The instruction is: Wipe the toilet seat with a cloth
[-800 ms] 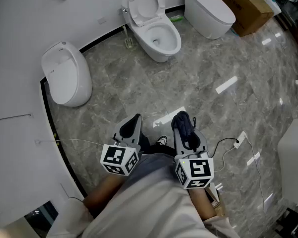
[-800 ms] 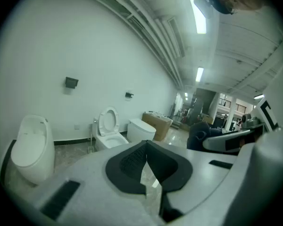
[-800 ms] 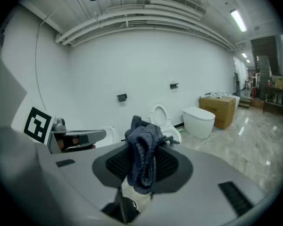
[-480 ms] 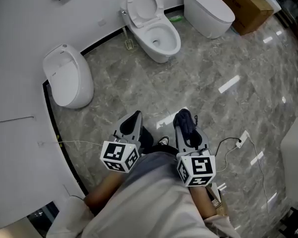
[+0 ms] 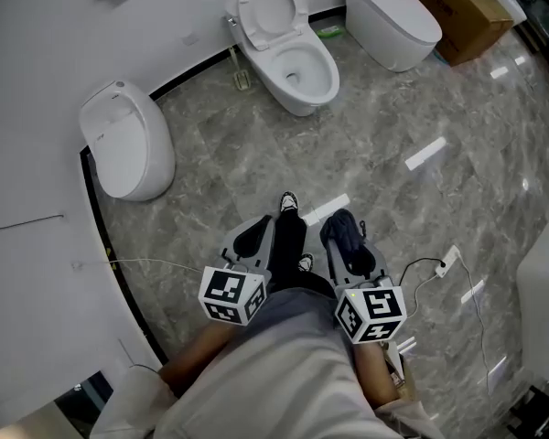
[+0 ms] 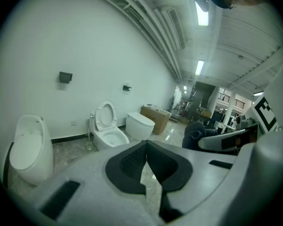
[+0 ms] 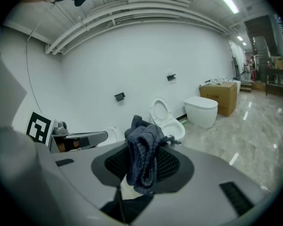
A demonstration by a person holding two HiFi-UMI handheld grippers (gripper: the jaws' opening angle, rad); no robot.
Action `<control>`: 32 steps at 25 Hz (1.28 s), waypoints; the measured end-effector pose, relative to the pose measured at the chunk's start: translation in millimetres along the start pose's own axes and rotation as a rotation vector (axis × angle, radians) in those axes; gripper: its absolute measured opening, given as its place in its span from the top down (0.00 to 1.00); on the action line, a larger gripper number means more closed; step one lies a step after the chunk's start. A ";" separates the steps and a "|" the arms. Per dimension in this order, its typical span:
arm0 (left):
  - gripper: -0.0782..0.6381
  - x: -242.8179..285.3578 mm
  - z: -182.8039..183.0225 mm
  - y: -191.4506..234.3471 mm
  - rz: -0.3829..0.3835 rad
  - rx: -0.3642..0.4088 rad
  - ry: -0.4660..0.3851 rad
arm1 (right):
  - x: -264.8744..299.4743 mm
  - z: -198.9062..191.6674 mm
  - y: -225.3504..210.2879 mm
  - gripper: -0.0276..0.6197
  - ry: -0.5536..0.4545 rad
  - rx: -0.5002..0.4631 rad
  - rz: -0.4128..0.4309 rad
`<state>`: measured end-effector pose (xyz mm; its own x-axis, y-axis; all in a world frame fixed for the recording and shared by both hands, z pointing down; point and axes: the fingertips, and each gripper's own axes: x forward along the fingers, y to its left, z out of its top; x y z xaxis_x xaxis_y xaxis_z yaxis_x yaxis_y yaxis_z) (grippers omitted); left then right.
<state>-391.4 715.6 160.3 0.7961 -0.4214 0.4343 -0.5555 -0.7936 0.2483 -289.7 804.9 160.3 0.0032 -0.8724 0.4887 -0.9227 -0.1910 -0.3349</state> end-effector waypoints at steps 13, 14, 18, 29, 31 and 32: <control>0.88 120.2 74.3 44.4 -0.046 -0.021 -0.010 | 96.6 83.4 -40.1 0.79 0.070 -0.122 -0.021; 0.88 129.5 80.9 51.5 -0.042 -0.018 -0.008 | 107.1 92.2 -41.7 0.79 0.073 -0.141 -0.018; 0.88 160.0 107.4 79.9 -0.038 -0.024 -0.014 | 148.2 123.0 -47.3 0.79 0.077 -0.172 -0.012; 0.88 226.8 179.4 135.6 -0.061 -0.001 -0.063 | 229.8 206.5 -50.4 0.79 0.004 -0.141 0.030; 0.88 235.7 187.3 142.5 -0.059 -0.004 -0.066 | 237.4 215.3 -57.1 0.79 0.004 -0.137 0.017; 0.88 239.2 191.1 146.3 -0.057 -0.009 -0.068 | 240.8 219.0 -61.4 0.79 0.008 -0.137 0.009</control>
<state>-236.4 414.8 135.1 0.8405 -0.4050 0.3599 -0.5111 -0.8130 0.2788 -147.9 508.0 122.2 -0.0081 -0.8702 0.4926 -0.9668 -0.1190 -0.2261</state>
